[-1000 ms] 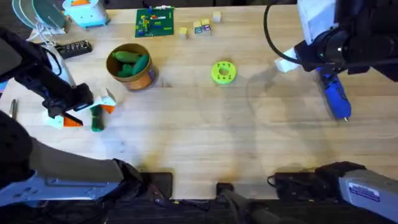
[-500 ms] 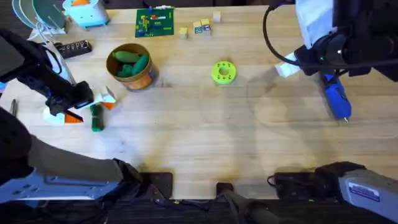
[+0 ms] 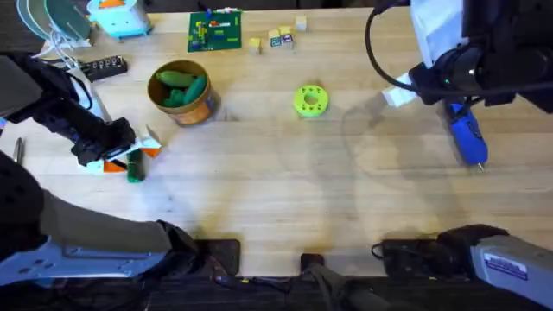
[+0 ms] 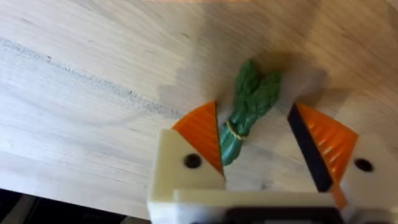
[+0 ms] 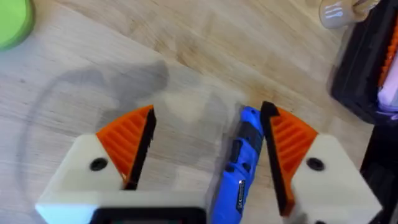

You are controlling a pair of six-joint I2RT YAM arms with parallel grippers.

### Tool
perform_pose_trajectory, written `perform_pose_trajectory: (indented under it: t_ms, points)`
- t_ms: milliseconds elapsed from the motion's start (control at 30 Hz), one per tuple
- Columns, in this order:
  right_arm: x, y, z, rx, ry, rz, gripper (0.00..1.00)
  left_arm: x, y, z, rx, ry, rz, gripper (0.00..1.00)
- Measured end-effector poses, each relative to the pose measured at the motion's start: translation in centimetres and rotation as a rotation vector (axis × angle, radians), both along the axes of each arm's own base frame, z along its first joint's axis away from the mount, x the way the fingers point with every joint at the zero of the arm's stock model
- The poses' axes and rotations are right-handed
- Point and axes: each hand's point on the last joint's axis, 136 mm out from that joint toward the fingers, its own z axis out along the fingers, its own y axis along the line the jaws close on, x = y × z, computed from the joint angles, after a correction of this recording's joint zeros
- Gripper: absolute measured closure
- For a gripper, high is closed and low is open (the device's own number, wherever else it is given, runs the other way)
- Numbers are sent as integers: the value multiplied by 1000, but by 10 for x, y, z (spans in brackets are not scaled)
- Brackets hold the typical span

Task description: Pick up the gripper from the table and insert it into the empty holder that is missing its gripper. Then pick up a screw, insert it into the mounting hole, and use the screwdriver to tighten it. Finally, clean up the table by picking up the vegetable and placing it into the bucket.

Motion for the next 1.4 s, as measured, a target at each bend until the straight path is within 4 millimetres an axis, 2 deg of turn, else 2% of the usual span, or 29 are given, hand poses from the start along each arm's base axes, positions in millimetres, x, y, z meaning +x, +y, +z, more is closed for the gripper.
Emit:
perform_pose_trajectory:
  t_ms: [67,167,200,333,467,600,700,867,967,1067,1133,1400]
  points:
    - [0,0,0,0,0,0,10,1,0,0,1,-2,0,484]
    - [0,0,0,0,0,0,10,2,2,4,1,0,-1,925]
    - [0,0,0,0,0,0,10,3,2,6,-1,1,-5,970]
    - [0,0,0,0,0,0,10,10,8,23,1,-2,-7,986]
    - [0,0,0,0,0,0,10,26,15,51,25,-34,-10,987]
    - [0,0,0,0,0,0,10,47,6,85,58,-81,-60,988]
    - [0,0,0,0,0,0,10,67,-12,112,100,-157,-139,989]
    - [0,0,0,0,0,0,10,110,-64,160,183,-375,-328,990]
    - [0,0,0,0,0,0,11,131,-95,175,196,-470,-420,991]
    - [0,0,0,0,0,0,10,148,-117,177,197,-518,-485,991]
    - [0,0,0,0,0,0,10,155,-124,171,200,-511,-518,991]
    - [0,0,0,0,0,0,10,160,-114,122,203,-354,-555,991]
